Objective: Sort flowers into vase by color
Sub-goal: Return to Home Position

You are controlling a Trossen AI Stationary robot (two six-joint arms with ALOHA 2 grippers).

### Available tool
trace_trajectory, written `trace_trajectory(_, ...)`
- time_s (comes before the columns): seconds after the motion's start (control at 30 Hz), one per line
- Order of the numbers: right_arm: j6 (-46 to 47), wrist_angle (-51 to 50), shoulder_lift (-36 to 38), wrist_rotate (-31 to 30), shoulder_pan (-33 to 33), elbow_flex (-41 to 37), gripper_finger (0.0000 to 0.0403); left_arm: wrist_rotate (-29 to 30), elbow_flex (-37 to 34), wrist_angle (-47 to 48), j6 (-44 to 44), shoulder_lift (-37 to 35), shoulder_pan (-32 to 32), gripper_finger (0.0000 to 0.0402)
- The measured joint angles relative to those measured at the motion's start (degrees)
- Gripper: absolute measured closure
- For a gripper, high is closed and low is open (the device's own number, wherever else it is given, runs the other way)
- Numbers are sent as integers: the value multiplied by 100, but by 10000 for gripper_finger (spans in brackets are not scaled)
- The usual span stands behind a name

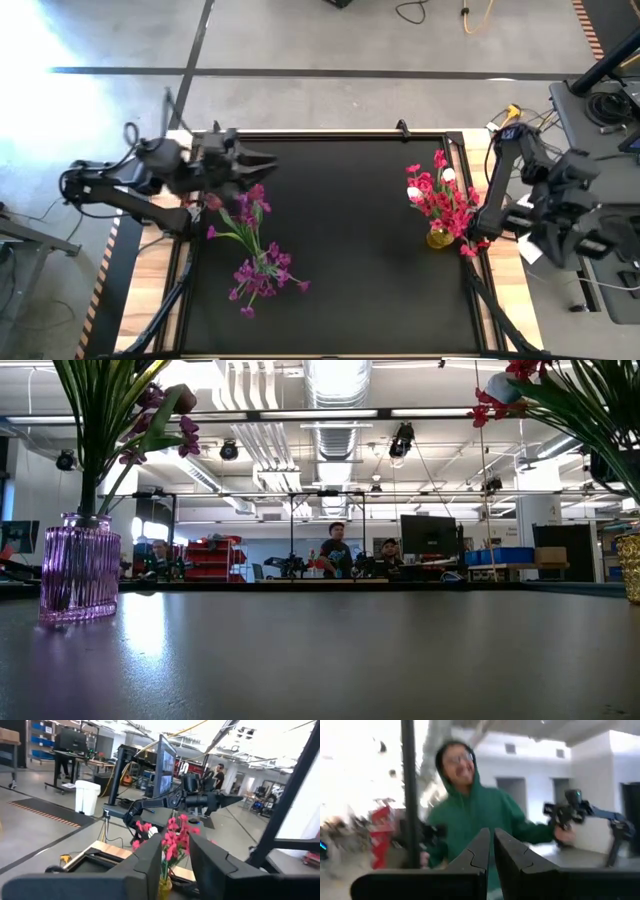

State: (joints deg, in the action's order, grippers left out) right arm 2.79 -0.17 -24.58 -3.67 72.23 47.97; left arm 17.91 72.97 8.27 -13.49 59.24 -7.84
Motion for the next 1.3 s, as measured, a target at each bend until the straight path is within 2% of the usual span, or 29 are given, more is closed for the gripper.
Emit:
trace_trajectory(0.1, -229, -314, 64, -281, 2, -318, 385, -13, -570, 17, -77, -728, -2, 328)
trace_trajectory(0.17, -165, -51, -3, -555, 0, -589, 385, -7, -894, 19, -146, -1223, -2, 333)
trace_trajectory(0.27, 107, 789, -139, -1386, 2, -820, 385, 46, -1216, 16, -209, -1841, 1, 337)
trace_trajectory(0.33, 303, 993, -165, -2004, 1, -820, 385, 312, -1327, 73, -76, -2144, 0, 338)
trace_trajectory(0.37, 356, 1017, -164, -2082, -1, -800, 385, 430, -1358, 140, -34, -2292, 0, 338)
trace_trajectory(0.43, 364, 1041, -161, -1868, 0, -717, 385, 488, -1395, 518, -268, -2555, -1, 338)
trace_trajectory(0.53, 349, 978, -130, -1184, 2, -711, 385, 347, -1502, 1101, -978, -2853, -7, 338)
trace_trajectory(0.6, 20, 1008, -70, -617, 0, -771, 385, 100, -1657, 1534, -951, -3020, -11, 338)
trace_trajectory(0.67, -373, 1123, -19, -253, 1, -916, 385, 10, -1911, 1570, -794, -3189, -11, 338)
trace_trajectory(0.93, -432, 1990, 596, -227, 4, -2251, 385, -1, -3493, 701, -459, -4560, -11, 338)
trace_trajectory(1.17, -436, 2354, 1653, -542, 2, -3460, 385, 57, -4698, 356, -229, -5885, -11, 338)
trace_trajectory(1.3, -401, 2508, 2446, -509, 0, -4068, 385, 146, -4968, 356, -90, -5868, -9, 338)
